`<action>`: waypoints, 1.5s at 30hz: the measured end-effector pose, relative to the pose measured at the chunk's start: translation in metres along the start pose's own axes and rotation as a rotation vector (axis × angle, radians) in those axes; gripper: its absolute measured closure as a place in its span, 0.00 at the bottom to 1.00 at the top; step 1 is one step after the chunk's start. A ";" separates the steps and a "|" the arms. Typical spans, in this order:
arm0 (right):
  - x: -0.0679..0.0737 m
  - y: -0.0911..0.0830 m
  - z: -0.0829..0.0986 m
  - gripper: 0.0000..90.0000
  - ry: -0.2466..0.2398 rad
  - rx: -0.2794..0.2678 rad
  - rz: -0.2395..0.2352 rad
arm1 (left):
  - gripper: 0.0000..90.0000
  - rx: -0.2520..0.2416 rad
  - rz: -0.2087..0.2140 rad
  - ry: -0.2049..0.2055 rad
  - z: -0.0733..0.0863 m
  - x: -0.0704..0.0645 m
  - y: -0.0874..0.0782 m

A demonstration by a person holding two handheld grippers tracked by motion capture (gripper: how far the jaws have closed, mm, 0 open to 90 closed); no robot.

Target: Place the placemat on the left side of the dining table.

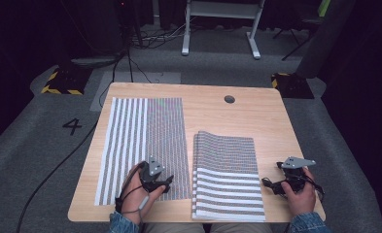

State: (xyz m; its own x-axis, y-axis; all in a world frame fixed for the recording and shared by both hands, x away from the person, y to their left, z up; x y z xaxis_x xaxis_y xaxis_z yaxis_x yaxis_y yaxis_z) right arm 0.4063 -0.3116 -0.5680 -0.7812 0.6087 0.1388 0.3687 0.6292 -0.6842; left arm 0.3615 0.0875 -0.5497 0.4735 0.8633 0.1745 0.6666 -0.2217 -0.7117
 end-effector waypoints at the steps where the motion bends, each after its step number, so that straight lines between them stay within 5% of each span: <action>1: 0.000 0.000 0.000 0.00 0.000 0.000 -0.001 | 0.32 0.011 0.008 0.003 0.002 -0.004 0.001; 8: 0.000 0.000 0.000 0.00 0.000 -0.001 -0.001 | 0.31 0.048 0.040 0.041 0.007 -0.026 0.003; 12: 0.000 0.000 0.000 0.00 -0.001 0.000 -0.001 | 0.32 0.063 0.057 -0.007 0.008 -0.030 0.004; 20: 0.000 0.000 0.000 0.00 0.000 -0.001 0.000 | 0.35 0.068 0.058 -0.023 0.005 -0.029 0.006; 26: 0.000 0.000 0.000 0.00 0.000 0.000 0.000 | 0.70 0.124 0.035 -0.026 0.001 -0.011 0.006; 30: 0.000 0.000 0.000 0.00 0.000 0.000 0.000 | 0.89 0.077 0.046 -0.055 0.001 0.000 0.011; 36: 0.000 0.000 0.000 0.00 0.000 -0.001 0.000 | 0.94 0.055 -0.048 -0.074 0.001 0.029 0.006; 45: 0.000 0.000 0.000 0.00 0.000 0.000 0.000 | 0.93 0.042 -0.083 -0.117 0.005 0.054 0.011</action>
State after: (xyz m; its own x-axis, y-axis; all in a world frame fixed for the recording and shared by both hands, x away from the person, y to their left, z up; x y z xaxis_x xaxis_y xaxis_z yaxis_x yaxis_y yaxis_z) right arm 0.4062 -0.3116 -0.5680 -0.7810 0.6088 0.1391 0.3688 0.6294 -0.6840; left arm 0.3916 0.1334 -0.5513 0.3459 0.9253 0.1553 0.6749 -0.1304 -0.7263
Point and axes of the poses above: each handheld gripper's, and its own axes: y roughly forward along the jaws, z roughly out of its underside, x roughly to its left, the point moved 9 cm from there along y, roughly forward along the jaws, and after that the axes turned 12 degrees about -z, right-handed, at the moved point
